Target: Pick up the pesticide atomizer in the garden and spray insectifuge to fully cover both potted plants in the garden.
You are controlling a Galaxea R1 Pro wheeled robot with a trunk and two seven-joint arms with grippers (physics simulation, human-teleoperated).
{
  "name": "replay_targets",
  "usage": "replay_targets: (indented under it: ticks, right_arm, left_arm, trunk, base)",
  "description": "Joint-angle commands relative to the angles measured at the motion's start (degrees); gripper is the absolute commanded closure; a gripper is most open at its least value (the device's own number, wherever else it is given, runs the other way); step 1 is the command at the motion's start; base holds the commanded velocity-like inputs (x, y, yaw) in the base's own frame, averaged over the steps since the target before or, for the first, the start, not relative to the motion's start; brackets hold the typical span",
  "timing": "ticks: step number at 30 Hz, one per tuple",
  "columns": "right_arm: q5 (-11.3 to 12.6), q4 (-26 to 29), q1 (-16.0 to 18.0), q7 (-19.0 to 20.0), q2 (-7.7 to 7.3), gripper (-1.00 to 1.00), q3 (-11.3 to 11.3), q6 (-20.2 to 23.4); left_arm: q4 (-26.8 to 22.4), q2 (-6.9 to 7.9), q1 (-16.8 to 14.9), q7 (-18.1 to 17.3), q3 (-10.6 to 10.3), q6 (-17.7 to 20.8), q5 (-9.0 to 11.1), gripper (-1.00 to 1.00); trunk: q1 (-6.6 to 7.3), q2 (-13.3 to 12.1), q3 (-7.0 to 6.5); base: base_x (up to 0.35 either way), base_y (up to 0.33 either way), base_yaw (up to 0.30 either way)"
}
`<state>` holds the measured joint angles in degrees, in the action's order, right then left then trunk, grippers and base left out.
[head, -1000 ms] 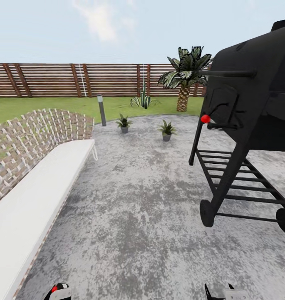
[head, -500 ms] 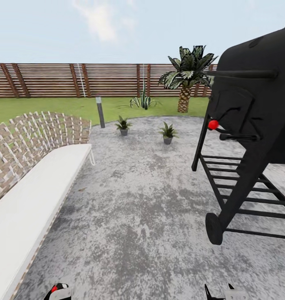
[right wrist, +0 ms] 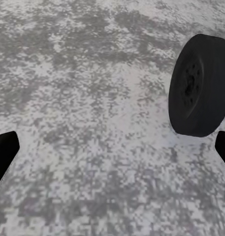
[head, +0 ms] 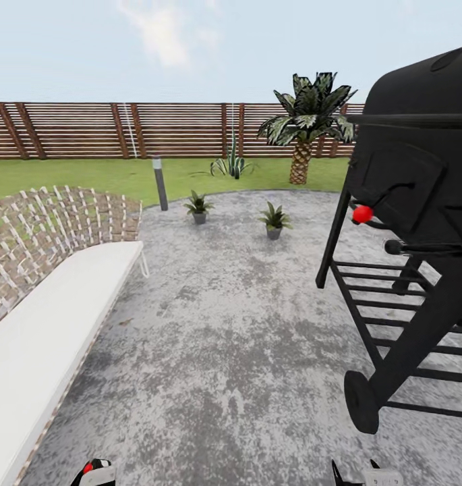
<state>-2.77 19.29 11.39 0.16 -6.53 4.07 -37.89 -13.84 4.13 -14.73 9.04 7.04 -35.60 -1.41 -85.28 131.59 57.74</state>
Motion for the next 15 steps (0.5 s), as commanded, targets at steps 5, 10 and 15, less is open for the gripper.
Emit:
replay_targets:
  ticks: [5,10,15]
  right_arm:
    - [-0.3,0.0,0.0,0.0,0.03,-1.0,0.3,-0.2]
    - [-0.3,0.0,0.0,0.0,0.03,-1.0,0.3,-0.2]
    - [-0.3,0.0,0.0,0.0,0.03,-1.0,0.3,-0.2]
  left_arm:
    - [0.0,-0.02,0.0,0.2,0.1,-0.2,-0.2,1.0]
    - [0.0,-0.07,0.0,0.2,0.1,-0.2,-0.2,1.0]
    - [0.0,-0.08,0.0,0.2,0.1,-0.2,-0.2,1.0]
  trunk:
    - [-0.02,0.0,0.05]
    - [-0.02,0.0,0.05]
    - [-0.02,0.0,0.05]
  base:
    - [0.339,0.0,0.0]
    - [0.339,0.004,0.0]
    - [0.339,0.072,0.0]
